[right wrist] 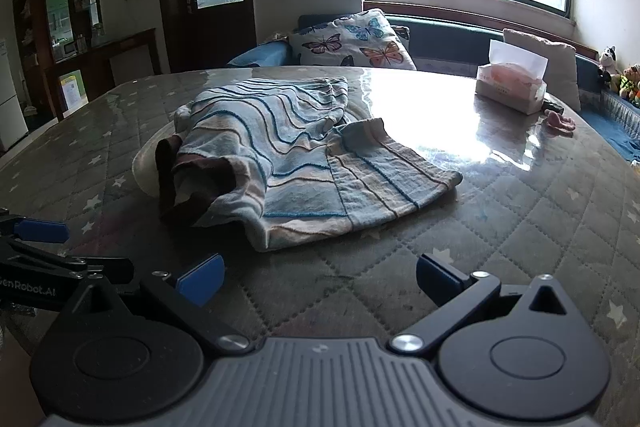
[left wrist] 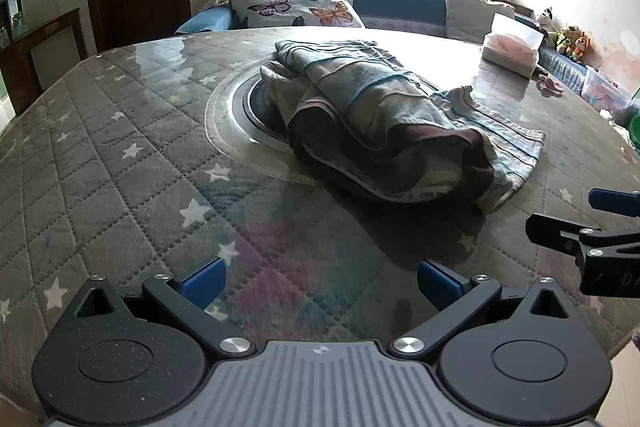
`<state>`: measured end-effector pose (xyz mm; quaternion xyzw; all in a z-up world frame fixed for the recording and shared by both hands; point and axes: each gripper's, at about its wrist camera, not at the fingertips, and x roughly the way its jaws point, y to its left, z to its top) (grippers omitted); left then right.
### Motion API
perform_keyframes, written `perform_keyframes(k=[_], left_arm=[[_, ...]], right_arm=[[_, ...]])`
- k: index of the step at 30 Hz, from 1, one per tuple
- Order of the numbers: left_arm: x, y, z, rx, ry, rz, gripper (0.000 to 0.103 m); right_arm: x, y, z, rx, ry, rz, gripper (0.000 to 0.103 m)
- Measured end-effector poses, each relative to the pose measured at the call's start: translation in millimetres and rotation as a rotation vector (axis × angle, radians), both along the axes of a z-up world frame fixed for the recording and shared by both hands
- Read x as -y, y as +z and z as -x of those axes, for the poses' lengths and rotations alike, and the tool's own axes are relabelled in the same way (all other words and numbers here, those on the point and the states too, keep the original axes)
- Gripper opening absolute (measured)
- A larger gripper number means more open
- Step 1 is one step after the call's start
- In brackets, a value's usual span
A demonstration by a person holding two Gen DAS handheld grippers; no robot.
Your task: Fold clothes
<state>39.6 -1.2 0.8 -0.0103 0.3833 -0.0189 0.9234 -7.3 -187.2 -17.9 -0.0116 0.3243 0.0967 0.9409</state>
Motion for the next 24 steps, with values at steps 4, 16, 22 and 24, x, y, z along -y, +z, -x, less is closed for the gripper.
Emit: perform_keyframes(k=[4, 16, 22, 24], left_arm=[[-6, 6, -10, 0.015, 0.013, -0.006, 0.103], [-44, 38, -60, 0.088, 0.049, 0.023, 0.092], [-68, 49, -104, 0.092, 0.071, 0.061, 0.07], [-72, 50, -121, 0.09, 0.07, 0.063, 0.065]], right_arm=[[2, 3, -10, 0.001, 0.001, 0.006, 0.103], [17, 19, -65, 0.009, -0.019, 0.011, 0.103], [26, 19, -100, 0.0, -0.028, 0.008, 0.098], [29, 18, -114, -0.01, -0.028, 0.003, 0.094]])
